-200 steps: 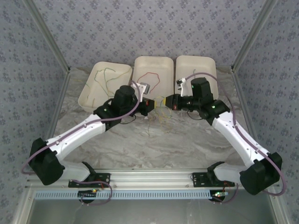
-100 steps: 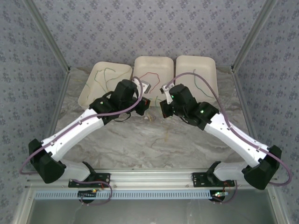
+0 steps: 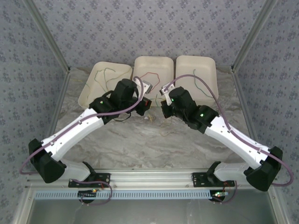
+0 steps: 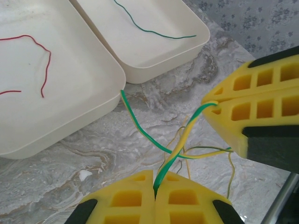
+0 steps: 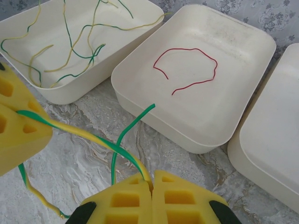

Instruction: Untangle the cables

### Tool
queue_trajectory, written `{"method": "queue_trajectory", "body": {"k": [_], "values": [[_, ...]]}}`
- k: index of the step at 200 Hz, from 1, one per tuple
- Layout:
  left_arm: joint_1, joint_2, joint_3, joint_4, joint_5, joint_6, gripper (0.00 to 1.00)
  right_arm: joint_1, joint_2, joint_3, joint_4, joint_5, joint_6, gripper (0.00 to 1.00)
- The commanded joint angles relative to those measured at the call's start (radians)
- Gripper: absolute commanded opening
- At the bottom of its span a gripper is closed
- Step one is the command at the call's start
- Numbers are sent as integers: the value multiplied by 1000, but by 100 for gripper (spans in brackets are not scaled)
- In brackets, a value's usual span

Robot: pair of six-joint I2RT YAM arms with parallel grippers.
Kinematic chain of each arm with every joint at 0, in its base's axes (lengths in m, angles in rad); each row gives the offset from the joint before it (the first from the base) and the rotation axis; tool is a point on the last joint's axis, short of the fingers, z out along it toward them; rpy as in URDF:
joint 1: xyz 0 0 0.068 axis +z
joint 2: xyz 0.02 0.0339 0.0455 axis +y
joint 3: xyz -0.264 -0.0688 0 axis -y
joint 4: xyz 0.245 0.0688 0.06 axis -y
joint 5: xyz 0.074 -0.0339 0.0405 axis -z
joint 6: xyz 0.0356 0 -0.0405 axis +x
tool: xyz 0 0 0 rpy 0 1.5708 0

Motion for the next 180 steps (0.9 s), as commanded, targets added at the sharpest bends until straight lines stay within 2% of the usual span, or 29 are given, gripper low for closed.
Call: {"method": "queue_trajectory", "body": {"k": [1, 43, 61, 65, 74, 78, 84, 91, 101, 115, 125, 132, 141, 148, 168, 180], "values": [[42, -52, -19, -70, -50, -46, 0, -85, -25, -36, -162, 86, -3, 0], [41, -40, -62, -122, -4, -66, 0, -102, -19, -80, -164, 88, -1, 0], [41, -37, -90, -127, -18, -80, 1, -99, -33, -94, -145, 71, -14, 0], [41, -39, -99, -122, -24, -88, 10, -99, -35, -95, -142, 60, -14, 0], [41, -48, -122, -103, -34, -123, 46, -102, -32, -92, -142, 43, -10, 0], [42, -56, -134, -91, -37, -145, 57, -103, -28, -87, -144, 38, -6, 0], [41, -73, -155, -69, -40, -188, 66, -102, -21, -81, -148, 41, 4, 0], [42, -103, -186, -37, -43, -258, 70, -104, -15, -77, -152, 39, 16, 0], [39, -166, -237, 17, -61, -402, 71, -108, -12, -76, -149, 38, 41, 0], [2, -298, -385, 176, -111, -681, 70, -127, -20, -83, -133, 27, 99, 0], [-77, -388, -518, 349, -199, -870, 62, -145, -35, -101, -102, 15, 149, 0], [-151, -421, -603, 500, -268, -941, 57, -163, -50, -123, -58, -14, 192, 0], [-231, -417, -654, 653, -335, -957, 56, -196, -68, -149, -9, -77, 239, 0], [-260, -390, -660, 705, -340, -939, 57, -224, -80, -166, 27, -135, 279, 0], [-266, -297, -634, 679, -314, -901, 57, -275, -97, -182, 93, -276, 330, 0], [-265, -267, -667, 746, -318, -878, 57, -288, -98, -164, 85, -327, 339, 0]]}}
